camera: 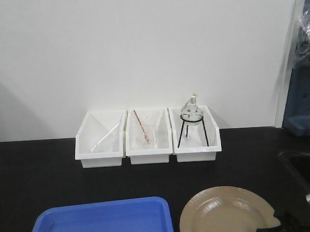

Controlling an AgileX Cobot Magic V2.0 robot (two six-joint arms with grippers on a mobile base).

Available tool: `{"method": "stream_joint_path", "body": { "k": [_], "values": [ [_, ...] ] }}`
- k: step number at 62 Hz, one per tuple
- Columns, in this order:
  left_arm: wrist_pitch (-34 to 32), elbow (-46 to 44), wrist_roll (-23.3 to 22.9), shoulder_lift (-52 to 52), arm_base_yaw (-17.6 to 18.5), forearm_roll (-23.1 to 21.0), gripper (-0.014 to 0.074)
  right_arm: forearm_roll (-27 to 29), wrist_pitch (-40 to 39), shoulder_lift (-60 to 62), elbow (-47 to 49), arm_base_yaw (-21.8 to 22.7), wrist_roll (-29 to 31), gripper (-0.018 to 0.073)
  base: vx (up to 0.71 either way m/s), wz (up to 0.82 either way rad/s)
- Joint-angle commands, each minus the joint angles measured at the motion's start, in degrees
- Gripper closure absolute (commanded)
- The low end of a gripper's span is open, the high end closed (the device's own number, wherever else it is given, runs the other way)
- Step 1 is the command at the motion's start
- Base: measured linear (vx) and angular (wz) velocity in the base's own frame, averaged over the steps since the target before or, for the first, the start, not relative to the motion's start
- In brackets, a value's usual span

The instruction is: Place disk in tray to left cabinet

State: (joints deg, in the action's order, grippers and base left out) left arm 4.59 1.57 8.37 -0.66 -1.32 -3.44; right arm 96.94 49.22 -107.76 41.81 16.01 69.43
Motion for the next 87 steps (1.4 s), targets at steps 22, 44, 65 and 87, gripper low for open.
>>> {"method": "stream_joint_path", "body": {
  "k": [22,44,65,87],
  "values": [
    [-4.59,1.07,-0.55,-0.89,0.16,-0.11,0.0603,5.44,5.99,13.50,9.17,-9.29,-11.84,0.0563,0.00,0.00],
    [-4.59,1.07,-0.55,-0.89,0.16,-0.11,0.0603,5.44,-6.74,8.30,21.73,-33.73,-20.51,0.0563,0.00,0.00],
    [-4.59,1.07,-0.55,-0.89,0.16,-0.11,0.0603,5.03,-6.82,-3.54,29.70,-41.29,-22.93,0.0563,0.00,0.00],
    [-4.59,1.07,-0.55,-0.89,0.16,-0.11,0.0603,0.82,-12.55,-5.86,29.70,-41.29,-22.64,0.0495,0.00,0.00]
  ]
}}
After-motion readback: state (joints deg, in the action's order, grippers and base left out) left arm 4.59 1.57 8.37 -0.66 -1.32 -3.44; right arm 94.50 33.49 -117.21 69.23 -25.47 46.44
